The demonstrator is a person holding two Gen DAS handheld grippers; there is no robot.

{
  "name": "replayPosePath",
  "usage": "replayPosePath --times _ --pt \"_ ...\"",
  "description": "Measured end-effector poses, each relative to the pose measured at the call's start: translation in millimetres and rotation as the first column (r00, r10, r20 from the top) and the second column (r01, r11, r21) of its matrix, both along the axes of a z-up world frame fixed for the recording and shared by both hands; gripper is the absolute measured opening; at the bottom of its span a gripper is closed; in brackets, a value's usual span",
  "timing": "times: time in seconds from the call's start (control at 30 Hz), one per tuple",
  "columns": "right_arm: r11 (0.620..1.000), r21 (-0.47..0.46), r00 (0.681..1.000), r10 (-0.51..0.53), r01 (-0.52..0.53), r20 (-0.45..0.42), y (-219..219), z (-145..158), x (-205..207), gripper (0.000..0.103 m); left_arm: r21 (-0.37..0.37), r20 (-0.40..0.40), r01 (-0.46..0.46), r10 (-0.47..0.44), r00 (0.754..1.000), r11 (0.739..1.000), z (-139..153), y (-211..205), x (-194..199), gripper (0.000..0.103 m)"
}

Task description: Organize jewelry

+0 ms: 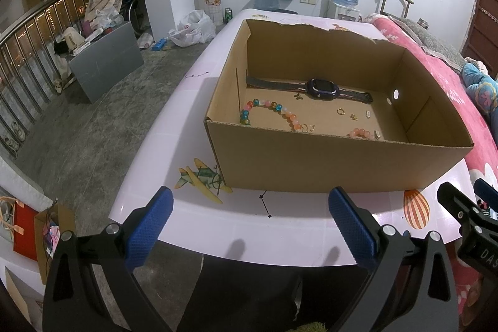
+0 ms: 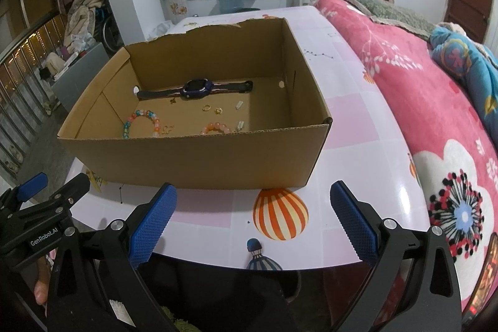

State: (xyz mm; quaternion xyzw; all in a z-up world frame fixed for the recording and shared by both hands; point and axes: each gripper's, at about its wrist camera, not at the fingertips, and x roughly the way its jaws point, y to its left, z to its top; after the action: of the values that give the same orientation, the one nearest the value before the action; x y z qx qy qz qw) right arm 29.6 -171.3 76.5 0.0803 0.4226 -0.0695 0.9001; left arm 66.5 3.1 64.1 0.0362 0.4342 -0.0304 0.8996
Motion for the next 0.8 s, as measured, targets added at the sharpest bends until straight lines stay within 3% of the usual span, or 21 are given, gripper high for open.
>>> replayPosePath --times 0.8 --pt "1.0 0.001 1.0 0.001 -0.001 0.001 -1.4 -0.3 0.3 0.095 0.001 -0.001 0.0 0.0 1.0 1.0 0.1 0.6 -0.1 0.097"
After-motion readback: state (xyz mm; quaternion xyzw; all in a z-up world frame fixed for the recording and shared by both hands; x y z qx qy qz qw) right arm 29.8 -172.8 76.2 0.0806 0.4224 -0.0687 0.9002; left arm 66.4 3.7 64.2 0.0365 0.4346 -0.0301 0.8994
